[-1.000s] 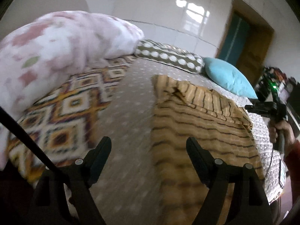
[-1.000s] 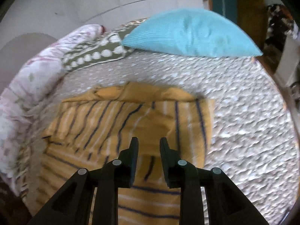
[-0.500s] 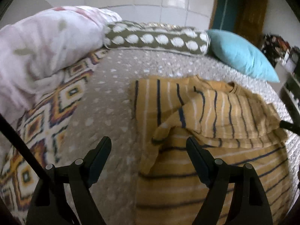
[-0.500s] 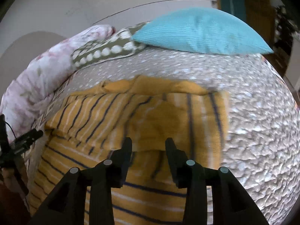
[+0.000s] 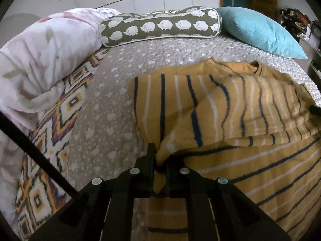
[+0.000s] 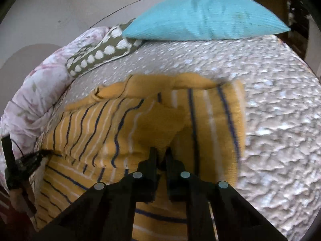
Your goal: Fold small clothes
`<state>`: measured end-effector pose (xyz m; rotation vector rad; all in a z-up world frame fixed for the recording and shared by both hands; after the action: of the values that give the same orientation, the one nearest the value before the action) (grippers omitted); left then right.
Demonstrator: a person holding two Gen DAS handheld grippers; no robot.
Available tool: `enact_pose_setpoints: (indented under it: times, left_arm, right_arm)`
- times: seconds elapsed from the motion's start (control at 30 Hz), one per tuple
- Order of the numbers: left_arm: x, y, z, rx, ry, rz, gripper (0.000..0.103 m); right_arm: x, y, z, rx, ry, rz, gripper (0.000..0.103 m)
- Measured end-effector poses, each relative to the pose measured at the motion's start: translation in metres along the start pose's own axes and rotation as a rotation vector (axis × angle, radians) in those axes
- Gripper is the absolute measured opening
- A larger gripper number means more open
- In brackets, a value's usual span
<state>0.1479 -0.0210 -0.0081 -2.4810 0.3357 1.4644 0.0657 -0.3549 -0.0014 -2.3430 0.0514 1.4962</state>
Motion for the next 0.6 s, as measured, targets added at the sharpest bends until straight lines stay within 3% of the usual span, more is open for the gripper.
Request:
enact_pose_setpoints:
  times: [0.13,0.27,0.33,0.4,0.47,0.53,0.6]
  left_arm:
    - [0.002,0.011,0.012,0.021,-0.003,-0.002,0.009]
    - [0.0,0.014,0.018,0.027,-0.002,-0.078,0.019]
    - [-0.006,0.009,0.025,0.009,-0.014,-0.072,0.02]
    - [-0.017,0.003,0.033,-0.014,-0.012,-0.045,0.023]
    - [-0.039,-0.006,0.046,-0.045,0.017,-0.025,0.036]
    - [-0.064,-0.014,0.063,-0.07,0.059,-0.025,0.057]
    - [-0.084,-0.02,0.079,-0.084,0.093,-0.028,0.062]
  right_arm:
    - [-0.014,0.026,0.005,0.041,0.008,0.107,0.007]
    - [-0.008,0.036,0.011,0.065,-0.022,0.17,0.007]
    - [-0.012,0.038,0.009,0.07,-0.012,0.207,0.008]
    - [-0.023,0.043,0.01,0.091,0.014,0.191,0.011]
    - [-0.041,0.051,0.018,0.121,0.031,0.143,0.011]
    - [-0.06,0.059,0.027,0.132,0.044,0.124,0.012]
    - [-0.083,0.065,0.042,0.126,0.059,0.106,0.015]
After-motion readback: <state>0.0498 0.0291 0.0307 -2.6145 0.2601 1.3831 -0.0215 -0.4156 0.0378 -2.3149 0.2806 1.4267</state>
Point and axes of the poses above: each gripper's, at about its wrist camera, not at the fingertips, and x roughly the way its jaws point, y to its right, z to its underside, the point moved 6 cm from there along x, roughly the way its jaws point, and after that the axes turned 7 degrees about -y, right-handed, at the moved point
